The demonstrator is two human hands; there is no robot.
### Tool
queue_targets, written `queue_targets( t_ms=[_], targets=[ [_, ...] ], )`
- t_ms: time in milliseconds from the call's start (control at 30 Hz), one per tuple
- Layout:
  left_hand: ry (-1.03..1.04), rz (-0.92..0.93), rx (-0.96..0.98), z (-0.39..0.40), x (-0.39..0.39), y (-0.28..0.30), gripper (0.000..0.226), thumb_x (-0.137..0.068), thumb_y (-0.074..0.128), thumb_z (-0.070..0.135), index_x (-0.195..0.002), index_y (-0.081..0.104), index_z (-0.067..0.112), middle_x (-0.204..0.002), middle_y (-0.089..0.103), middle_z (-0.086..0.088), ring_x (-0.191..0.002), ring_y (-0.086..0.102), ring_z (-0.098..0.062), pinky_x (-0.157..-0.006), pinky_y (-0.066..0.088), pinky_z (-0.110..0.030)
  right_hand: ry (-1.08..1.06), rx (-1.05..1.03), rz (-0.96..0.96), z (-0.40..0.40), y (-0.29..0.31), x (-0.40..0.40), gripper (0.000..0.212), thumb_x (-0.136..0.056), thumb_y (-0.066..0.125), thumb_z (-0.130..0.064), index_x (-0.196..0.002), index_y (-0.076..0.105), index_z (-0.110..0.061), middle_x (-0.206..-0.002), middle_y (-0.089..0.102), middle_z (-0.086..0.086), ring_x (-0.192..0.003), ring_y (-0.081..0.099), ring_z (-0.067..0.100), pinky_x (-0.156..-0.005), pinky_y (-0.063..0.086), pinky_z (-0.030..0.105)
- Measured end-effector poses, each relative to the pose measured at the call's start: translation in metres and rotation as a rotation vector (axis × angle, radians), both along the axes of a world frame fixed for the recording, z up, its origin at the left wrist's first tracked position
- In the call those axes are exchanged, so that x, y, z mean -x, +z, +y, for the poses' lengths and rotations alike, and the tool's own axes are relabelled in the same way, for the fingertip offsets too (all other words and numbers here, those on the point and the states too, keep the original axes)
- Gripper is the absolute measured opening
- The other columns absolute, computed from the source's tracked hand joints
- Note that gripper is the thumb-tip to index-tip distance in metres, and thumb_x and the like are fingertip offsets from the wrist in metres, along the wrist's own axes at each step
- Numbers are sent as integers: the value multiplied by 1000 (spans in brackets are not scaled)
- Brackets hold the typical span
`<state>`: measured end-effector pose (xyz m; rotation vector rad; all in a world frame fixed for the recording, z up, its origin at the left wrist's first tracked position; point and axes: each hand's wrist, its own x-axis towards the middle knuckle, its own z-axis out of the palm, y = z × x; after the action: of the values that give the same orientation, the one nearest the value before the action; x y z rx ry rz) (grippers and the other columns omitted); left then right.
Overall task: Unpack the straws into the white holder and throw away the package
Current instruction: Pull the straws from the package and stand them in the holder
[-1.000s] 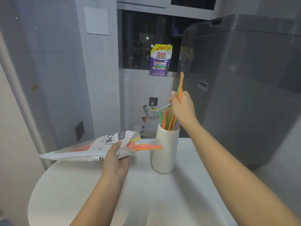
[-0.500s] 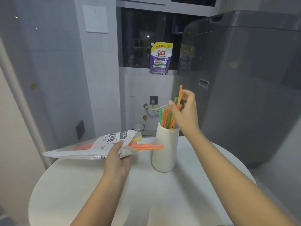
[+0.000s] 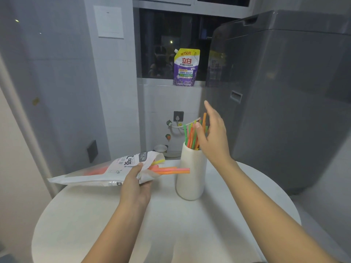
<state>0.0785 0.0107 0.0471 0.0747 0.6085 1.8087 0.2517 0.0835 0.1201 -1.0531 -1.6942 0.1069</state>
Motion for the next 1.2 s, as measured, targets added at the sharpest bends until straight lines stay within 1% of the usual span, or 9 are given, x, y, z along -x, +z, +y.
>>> queue_targets(
  t_ms=[133, 300, 433, 567, 700, 833, 933, 1100, 1200],
  targets=[
    [-2, -20, -5, 0, 1, -1, 40, -92, 49, -2, -131, 47, 6, -108, 65, -9, -85, 65, -18, -62, 59, -27, -26, -105, -120, -4, 9, 2, 44, -95, 36, -28, -138, 42, -19, -144, 44, 1, -133, 38, 16, -108, 27, 33],
    [-40, 24, -3, -1, 1, 0, 13, -93, 49, 0, -100, 58, 6, -72, 74, -4, -62, 72, -14, -54, 57, -25, -133, -60, -378, -4, -11, 0, 46, -94, 28, -29, -128, 55, -13, -133, 56, 2, -134, 40, 17, -109, 19, 32],
    [-29, 19, -13, 0, 1, -1, 20, -92, 50, -1, -110, 56, 6, -82, 71, -5, -64, 71, -14, -57, 58, -25, -148, -102, -335, -5, -11, 0, 45, -95, 30, -29, -135, 46, -15, -142, 48, 2, -137, 34, 17, -111, 16, 33],
    [-25, 23, -12, 0, 0, 0, 23, -92, 49, -1, -114, 54, 6, -87, 67, -6, -60, 71, -13, -53, 56, -23, -98, -76, -452, -8, -8, 2, 42, -95, 35, -26, -133, 49, -15, -140, 50, 4, -137, 34, 18, -112, 13, 35],
    [-36, 18, -17, -1, 1, 1, 16, -92, 49, -1, -105, 56, 7, -71, 72, -3, -58, 70, -12, -50, 54, -22, -130, -211, -280, -24, -7, 5, 38, -90, 46, -19, -127, 56, -14, -134, 55, 5, -133, 38, 23, -110, 17, 37],
    [-31, 55, -38, -3, 1, 4, 15, -93, 49, -1, -97, 57, 10, -68, 73, 0, -58, 70, -10, -50, 53, -20, -5, -257, -67, -53, -24, 6, 26, -89, 47, -17, -98, 69, -9, -100, 65, 5, -100, 44, 16, -91, 33, 24],
    [-34, 105, -56, -4, 0, 5, 16, -93, 49, -1, -101, 57, 11, -79, 69, -2, -60, 68, -9, -51, 52, -18, 116, 13, -117, -69, -38, 8, 26, -92, 45, -24, -96, 67, -12, -95, 63, 1, -85, 50, 10, -76, 43, 25],
    [-27, 130, -76, -5, -2, 5, 20, -93, 48, -1, -109, 54, 9, -88, 63, -4, -66, 64, -9, -52, 52, -18, 172, 404, -400, -75, -63, 23, 36, -94, 43, -42, -126, 50, -26, -117, 60, -7, -97, 58, 13, -78, 44, 28],
    [-25, 163, -51, -6, -3, 5, 16, -92, 50, 0, -101, 58, 12, -89, 64, -2, -71, 63, -10, -57, 48, -18, 278, 538, -152, -75, -69, 30, 28, -92, 52, -35, -117, 56, -23, -94, 66, -2, -75, 61, 11, -70, 49, 27]
  ],
)
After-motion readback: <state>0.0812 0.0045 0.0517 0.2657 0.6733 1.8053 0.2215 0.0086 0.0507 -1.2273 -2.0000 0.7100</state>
